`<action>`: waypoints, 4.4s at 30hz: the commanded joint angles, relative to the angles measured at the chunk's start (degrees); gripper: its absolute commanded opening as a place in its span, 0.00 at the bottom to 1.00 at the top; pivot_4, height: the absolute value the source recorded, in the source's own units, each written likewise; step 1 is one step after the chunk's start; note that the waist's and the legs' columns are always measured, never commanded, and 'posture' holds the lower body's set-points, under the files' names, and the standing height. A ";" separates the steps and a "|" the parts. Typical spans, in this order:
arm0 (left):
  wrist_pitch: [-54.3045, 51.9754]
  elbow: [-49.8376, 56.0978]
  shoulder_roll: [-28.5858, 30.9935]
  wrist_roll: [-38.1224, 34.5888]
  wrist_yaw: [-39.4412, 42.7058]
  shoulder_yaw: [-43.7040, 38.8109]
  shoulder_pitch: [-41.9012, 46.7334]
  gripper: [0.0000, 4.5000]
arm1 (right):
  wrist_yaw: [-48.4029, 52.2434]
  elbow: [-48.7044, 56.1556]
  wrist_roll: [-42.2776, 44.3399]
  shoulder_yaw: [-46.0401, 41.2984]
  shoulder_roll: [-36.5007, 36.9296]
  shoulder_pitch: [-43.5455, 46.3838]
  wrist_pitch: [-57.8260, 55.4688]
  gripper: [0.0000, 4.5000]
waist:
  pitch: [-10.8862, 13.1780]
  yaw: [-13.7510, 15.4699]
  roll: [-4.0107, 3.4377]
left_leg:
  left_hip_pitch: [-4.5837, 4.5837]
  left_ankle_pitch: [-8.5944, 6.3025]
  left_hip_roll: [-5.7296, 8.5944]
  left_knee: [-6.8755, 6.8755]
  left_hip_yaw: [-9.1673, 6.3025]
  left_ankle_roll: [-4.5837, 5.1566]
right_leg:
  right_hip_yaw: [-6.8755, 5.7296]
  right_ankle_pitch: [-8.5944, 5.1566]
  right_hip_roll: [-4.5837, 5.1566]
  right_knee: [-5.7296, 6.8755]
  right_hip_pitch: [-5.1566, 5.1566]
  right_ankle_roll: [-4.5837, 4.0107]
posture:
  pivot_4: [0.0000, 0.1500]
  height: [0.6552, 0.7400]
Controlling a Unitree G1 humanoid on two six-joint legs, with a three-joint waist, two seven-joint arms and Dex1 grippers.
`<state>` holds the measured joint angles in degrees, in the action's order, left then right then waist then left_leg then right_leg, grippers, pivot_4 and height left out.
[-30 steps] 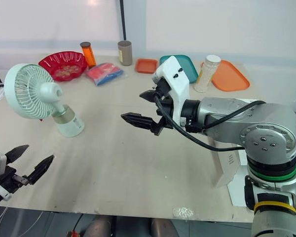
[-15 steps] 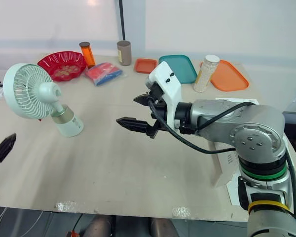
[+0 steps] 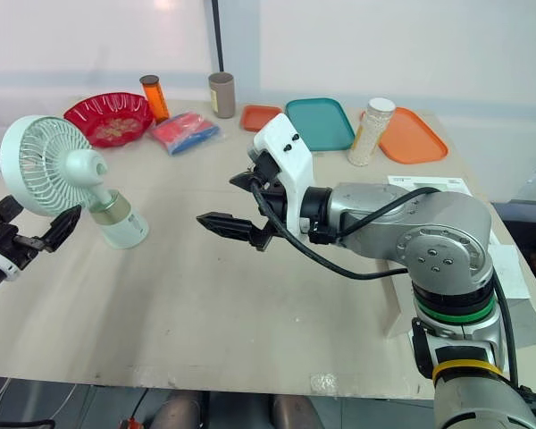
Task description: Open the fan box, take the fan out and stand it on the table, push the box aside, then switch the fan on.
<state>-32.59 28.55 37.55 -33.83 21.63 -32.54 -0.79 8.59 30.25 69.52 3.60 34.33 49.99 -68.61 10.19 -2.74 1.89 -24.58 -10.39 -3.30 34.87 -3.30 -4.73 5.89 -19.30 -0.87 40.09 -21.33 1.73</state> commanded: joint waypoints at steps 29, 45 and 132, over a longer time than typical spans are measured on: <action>-0.75 -1.01 0.83 1.14 -2.49 -1.84 4.67 0.66 | -2.43 2.81 0.57 -1.73 -1.11 -1.02 0.51 1.00 | 0.00 0.01 0.00 | -0.02 0.00 0.00 0.00 -0.02 0.00 | -0.03 0.00 0.00 0.00 -0.01 0.00 | 1.00 1.00; -0.01 -1.46 0.39 1.40 -2.25 -1.39 5.16 0.47 | -2.42 3.22 0.79 -1.82 -1.03 -1.35 0.40 1.00 | 0.00 0.00 0.00 | -0.01 0.00 -0.01 0.00 -0.03 0.00 | -0.04 0.00 -0.01 0.00 -0.01 0.00 | 1.00 1.00; -17.98 6.97 0.85 -12.60 -8.40 11.42 24.88 0.46 | 1.36 -22.71 -45.90 9.43 -34.59 3.28 14.10 0.67 | 0.02 0.01 0.05 | -0.26 0.11 0.10 0.00 -0.28 -0.19 | -0.31 0.02 0.07 0.03 -0.18 -0.01 | 1.00 1.00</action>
<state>-51.67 32.97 37.60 -45.59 13.07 -19.47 22.73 9.80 6.95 24.18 14.72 0.56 51.75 -55.99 10.22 -2.73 1.94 -24.85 -10.28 -3.20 34.88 -3.58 -4.92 5.58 -19.28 -0.80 40.12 -21.51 1.73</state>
